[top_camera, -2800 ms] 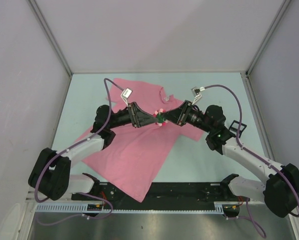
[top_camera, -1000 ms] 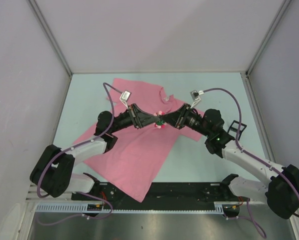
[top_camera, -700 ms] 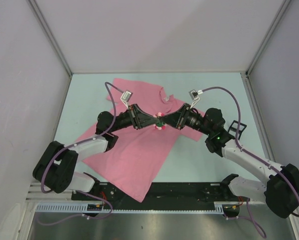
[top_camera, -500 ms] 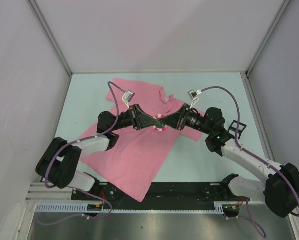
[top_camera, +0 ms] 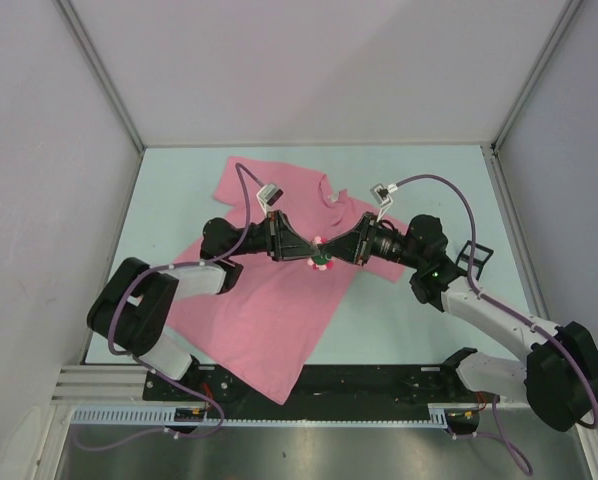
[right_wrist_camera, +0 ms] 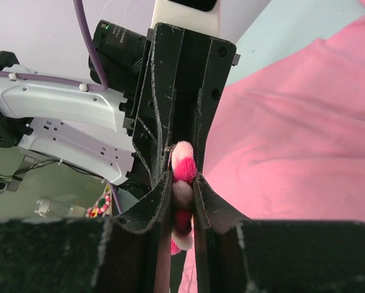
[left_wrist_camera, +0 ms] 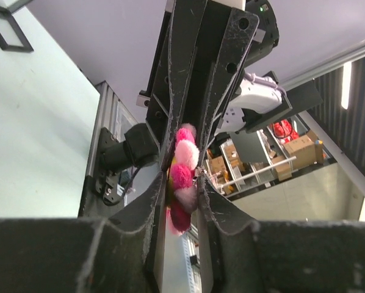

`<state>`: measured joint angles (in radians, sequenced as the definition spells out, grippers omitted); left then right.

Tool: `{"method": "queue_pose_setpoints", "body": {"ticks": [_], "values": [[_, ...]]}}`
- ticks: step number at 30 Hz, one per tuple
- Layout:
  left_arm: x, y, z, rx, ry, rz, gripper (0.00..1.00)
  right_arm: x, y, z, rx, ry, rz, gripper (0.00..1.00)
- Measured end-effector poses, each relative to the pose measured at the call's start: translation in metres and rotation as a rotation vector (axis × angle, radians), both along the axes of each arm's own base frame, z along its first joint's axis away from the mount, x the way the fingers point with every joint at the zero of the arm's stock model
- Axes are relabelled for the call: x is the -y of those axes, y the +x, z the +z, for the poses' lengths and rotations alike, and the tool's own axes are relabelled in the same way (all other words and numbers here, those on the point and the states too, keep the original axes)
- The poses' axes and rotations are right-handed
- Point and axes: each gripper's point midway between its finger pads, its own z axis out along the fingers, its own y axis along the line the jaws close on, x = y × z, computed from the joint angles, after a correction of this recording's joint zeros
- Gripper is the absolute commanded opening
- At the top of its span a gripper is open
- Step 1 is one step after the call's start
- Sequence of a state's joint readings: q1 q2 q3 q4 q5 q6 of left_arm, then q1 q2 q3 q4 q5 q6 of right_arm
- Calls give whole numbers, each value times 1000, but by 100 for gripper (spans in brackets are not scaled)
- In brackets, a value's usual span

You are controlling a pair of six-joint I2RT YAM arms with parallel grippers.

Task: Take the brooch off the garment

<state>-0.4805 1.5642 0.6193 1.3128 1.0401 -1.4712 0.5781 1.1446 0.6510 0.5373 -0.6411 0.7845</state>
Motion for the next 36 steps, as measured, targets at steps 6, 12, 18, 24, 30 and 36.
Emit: {"method": "queue_pose_setpoints", "body": {"ticks": [6,12,18,24,30,36], "values": [[-2,-6,-1,-5,13,-48,24,-2,-5,-1,6,1,42,0],[-3,-12,0,14,25,-98,31,-4,-11,-1,22,1,89,0],[-3,-16,4,31,30,-135,46,-6,-15,2,56,10,115,0],[2,-21,11,49,19,-147,57,-12,-22,1,56,11,141,0],[-5,-20,23,146,-1,-89,70,-9,-17,4,51,11,95,0],[-30,-14,40,273,-6,16,68,0,-8,5,33,1,33,0]]}}
